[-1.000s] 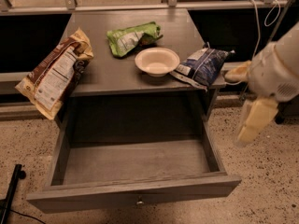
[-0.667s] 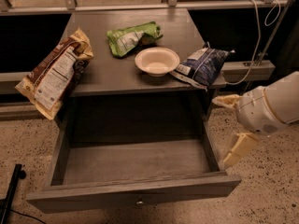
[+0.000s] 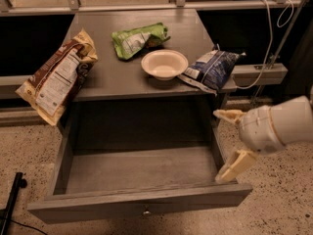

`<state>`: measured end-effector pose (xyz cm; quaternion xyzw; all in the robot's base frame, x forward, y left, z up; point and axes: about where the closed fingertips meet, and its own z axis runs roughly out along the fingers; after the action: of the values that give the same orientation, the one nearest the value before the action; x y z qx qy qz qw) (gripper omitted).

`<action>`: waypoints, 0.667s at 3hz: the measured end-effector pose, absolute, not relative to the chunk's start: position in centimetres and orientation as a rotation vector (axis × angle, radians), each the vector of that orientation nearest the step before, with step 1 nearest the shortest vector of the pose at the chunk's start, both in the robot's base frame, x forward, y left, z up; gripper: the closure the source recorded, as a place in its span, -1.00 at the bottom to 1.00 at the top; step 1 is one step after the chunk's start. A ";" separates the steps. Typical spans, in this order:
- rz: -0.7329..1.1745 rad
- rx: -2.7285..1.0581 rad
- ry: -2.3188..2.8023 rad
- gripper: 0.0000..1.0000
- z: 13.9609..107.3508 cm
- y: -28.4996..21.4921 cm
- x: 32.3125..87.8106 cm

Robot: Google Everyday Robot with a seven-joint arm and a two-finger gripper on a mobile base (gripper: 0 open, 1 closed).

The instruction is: Close top drawer

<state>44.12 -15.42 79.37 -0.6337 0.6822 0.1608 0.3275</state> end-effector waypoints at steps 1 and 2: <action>0.473 -1.566 1.677 -0.46 76.5 -13.0 43.5; 0.563 -1.481 1.595 0.14 74.0 -11.6 41.3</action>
Offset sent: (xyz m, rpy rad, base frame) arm -0.0428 0.0445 -0.0698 0.3776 -0.1067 -0.0022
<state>41.30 -11.62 74.00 -0.5942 0.6399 0.2258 0.4319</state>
